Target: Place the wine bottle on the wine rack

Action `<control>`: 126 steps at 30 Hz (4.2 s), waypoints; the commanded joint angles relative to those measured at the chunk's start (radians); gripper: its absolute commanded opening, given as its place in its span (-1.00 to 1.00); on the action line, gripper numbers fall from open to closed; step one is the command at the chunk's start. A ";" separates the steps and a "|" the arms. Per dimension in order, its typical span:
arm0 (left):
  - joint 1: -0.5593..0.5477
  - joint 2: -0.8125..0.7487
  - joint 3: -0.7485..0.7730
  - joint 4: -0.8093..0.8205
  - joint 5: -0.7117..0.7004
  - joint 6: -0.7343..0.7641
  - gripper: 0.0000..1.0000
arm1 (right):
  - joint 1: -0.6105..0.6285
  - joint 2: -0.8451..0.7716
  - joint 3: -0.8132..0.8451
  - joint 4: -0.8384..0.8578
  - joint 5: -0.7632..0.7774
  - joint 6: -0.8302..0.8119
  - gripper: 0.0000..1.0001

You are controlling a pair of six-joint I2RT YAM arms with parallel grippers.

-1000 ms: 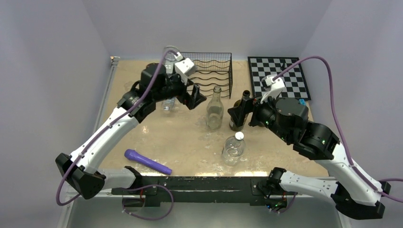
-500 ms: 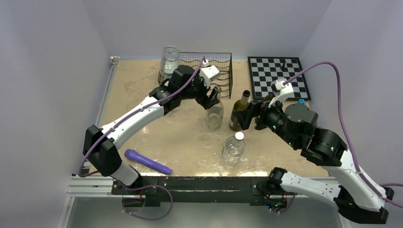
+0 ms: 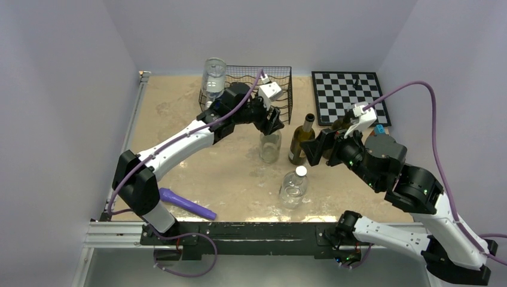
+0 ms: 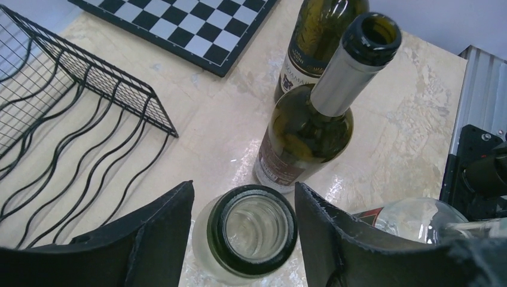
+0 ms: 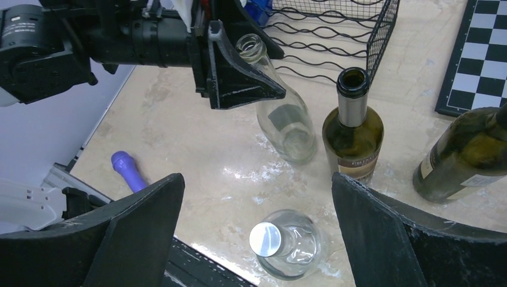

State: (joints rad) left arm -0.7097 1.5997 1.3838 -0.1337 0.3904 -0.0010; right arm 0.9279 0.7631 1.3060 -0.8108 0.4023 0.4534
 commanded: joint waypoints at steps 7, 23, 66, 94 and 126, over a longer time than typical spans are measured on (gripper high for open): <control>-0.008 0.013 0.043 0.034 0.025 -0.029 -0.19 | -0.008 -0.011 -0.004 0.002 0.025 -0.015 0.97; -0.011 -0.020 0.448 -0.421 -0.127 -0.044 -1.00 | -0.007 0.011 -0.035 0.135 -0.219 -0.222 0.97; -0.014 -0.327 0.765 -0.701 0.078 -0.165 -1.00 | 0.056 0.385 -0.342 1.062 -0.551 -0.370 0.97; -0.014 -0.590 0.444 -0.492 0.157 -0.100 -0.63 | 0.179 0.401 -0.110 1.011 -0.129 -0.852 -1.00; -0.014 -0.763 0.293 -0.577 -0.055 -0.074 0.99 | 0.210 0.425 0.009 1.353 0.014 -1.544 -1.00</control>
State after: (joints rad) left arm -0.7204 0.8757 1.6623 -0.6861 0.3901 -0.0685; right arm 1.1503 1.2198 1.2308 0.2848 0.4095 -1.0149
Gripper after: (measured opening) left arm 0.993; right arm 0.873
